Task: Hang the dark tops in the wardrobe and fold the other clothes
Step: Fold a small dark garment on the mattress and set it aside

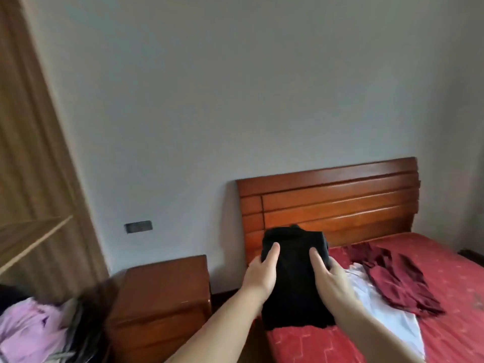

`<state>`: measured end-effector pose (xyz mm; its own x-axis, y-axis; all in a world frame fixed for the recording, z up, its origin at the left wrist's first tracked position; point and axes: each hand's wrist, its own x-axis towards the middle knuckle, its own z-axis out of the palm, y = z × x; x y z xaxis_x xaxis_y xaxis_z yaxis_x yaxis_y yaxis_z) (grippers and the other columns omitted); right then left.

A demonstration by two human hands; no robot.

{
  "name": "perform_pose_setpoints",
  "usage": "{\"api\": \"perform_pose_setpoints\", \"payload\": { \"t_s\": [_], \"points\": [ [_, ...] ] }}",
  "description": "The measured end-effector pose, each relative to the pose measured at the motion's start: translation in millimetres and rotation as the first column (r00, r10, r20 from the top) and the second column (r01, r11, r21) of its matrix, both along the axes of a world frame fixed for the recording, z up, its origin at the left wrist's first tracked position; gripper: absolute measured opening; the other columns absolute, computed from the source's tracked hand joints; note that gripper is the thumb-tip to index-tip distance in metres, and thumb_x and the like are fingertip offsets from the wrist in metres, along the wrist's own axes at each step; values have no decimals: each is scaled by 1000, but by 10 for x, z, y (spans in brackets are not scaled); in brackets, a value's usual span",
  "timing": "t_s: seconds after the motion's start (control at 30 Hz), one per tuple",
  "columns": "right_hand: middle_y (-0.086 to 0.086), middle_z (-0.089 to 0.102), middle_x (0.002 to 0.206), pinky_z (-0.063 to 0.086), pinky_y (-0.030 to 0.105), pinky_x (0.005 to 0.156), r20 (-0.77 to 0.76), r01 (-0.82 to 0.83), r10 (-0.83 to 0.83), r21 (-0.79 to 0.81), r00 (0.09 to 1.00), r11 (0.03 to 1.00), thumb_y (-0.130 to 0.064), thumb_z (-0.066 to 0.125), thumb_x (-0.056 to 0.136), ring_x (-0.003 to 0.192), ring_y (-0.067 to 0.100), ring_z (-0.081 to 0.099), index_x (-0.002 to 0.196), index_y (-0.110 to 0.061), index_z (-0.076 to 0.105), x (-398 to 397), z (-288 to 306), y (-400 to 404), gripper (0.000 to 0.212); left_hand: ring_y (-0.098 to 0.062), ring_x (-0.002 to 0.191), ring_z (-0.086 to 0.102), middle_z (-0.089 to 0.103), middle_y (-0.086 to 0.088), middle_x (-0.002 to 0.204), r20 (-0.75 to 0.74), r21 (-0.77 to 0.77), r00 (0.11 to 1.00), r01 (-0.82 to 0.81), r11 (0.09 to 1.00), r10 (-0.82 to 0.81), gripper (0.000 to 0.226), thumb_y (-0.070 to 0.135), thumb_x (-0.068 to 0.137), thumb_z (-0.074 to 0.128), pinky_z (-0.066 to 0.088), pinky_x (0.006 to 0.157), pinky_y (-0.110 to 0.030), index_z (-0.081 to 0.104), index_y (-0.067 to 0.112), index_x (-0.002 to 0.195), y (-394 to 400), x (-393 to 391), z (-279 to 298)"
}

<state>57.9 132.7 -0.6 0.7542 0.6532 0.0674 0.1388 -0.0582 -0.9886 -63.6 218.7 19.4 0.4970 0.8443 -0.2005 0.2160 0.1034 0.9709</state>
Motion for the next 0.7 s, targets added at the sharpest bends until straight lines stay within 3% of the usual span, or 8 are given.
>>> {"api": "perform_pose_setpoints", "payload": {
  "t_s": [0.07,0.13,0.27,0.4,0.47,0.57,0.7],
  "points": [
    [-4,70,88,54,37,77,-6,-139,139,0,990,990,-59,48,91,84,14,67,93,-26,64,-503,40,420,37,-22,115,59,62,0,128,34,-37,993,-114,993,115,67,70,87,47,46,104,-40,56,23,134,273,-562,-10],
    [-5,70,90,53,34,71,-4,-240,240,17,971,971,-60,47,90,85,14,66,93,-28,63,-1020,17,774,36,-21,113,59,62,1,127,61,-78,974,-215,973,220,65,69,88,47,48,101,-39,55,24,134,489,-1127,-39],
    [-7,68,97,50,25,67,24,-393,392,58,920,918,-60,47,90,88,10,64,107,-26,62,-2129,-121,1450,40,-15,101,63,66,5,115,74,-105,902,-418,902,426,62,69,86,50,51,79,-29,57,26,129,900,-2290,-162],
    [-9,65,101,50,26,69,-8,-535,535,30,845,845,-64,44,90,91,12,62,110,-32,55,-3059,-303,1998,39,-1,79,49,54,13,100,2,-37,787,-617,786,617,71,73,85,45,38,65,-20,49,25,138,1328,-3206,-382],
    [-13,63,98,49,24,69,-20,-583,583,22,812,812,-63,44,90,89,9,61,105,-35,54,-3344,-379,2187,34,-3,84,48,54,8,111,-33,-38,725,-688,724,688,75,73,87,42,36,72,-19,42,23,143,1470,-3493,-457],
    [-12,62,100,50,28,77,-30,-641,641,-2,767,767,-62,43,91,90,9,60,111,-31,54,-3605,-389,2477,39,-20,123,47,45,-1,145,-84,-32,669,-743,669,739,77,73,88,38,36,90,-31,36,23,146,1665,-3753,-485],
    [-10,63,98,50,29,76,-34,-691,690,-9,723,723,-61,43,92,89,11,61,108,-28,55,-3598,-280,2960,39,-25,133,43,42,-2,148,-100,-7,639,-767,641,763,77,73,89,36,36,106,-40,36,23,146,2111,-3783,-419]
  ]
}}
